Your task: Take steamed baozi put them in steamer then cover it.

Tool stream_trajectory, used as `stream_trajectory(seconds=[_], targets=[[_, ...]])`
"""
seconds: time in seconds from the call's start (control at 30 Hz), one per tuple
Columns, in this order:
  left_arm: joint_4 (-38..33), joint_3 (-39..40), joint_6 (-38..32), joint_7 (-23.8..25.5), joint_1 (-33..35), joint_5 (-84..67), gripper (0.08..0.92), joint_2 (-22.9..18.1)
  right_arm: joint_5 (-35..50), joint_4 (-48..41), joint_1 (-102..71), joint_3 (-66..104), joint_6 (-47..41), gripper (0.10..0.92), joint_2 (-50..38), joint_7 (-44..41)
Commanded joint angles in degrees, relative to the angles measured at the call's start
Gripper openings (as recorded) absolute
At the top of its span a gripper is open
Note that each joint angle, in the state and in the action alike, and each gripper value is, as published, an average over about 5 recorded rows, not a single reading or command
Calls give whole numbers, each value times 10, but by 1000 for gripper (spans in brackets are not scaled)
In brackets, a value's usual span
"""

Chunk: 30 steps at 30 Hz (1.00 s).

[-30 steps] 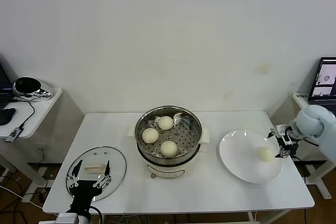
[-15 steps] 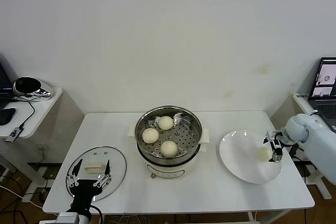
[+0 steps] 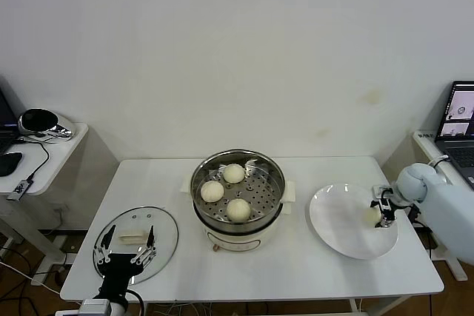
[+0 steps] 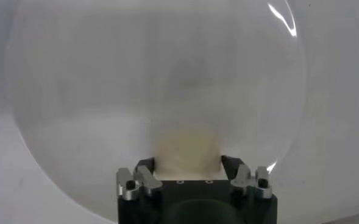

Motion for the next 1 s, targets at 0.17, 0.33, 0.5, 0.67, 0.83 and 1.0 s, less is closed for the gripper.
stream_trajectory(seconds=[0.17, 0.33, 0.5, 0.67, 0.83, 1.0], targets=[[-1, 0, 1, 0, -3, 0, 823, 0, 142, 119, 143, -140, -57, 620, -82, -11], [0, 5, 1, 0, -8, 1, 823, 1, 221, 175, 270, -235, -88, 626, -110, -9], [1, 11, 2, 1, -13, 2, 823, 0, 313, 242, 419, -361, -123, 629, -105, 6], [0, 17, 1, 1, -15, 3, 823, -1, 399, 292, 548, -464, -163, 636, -53, 25], [2, 20, -3, 0, -17, 6, 823, -1, 474, 321, 611, -517, -211, 636, 25, 52], [3, 21, -6, -1, -18, 9, 823, -2, 535, 318, 622, -542, -256, 636, 107, 83]])
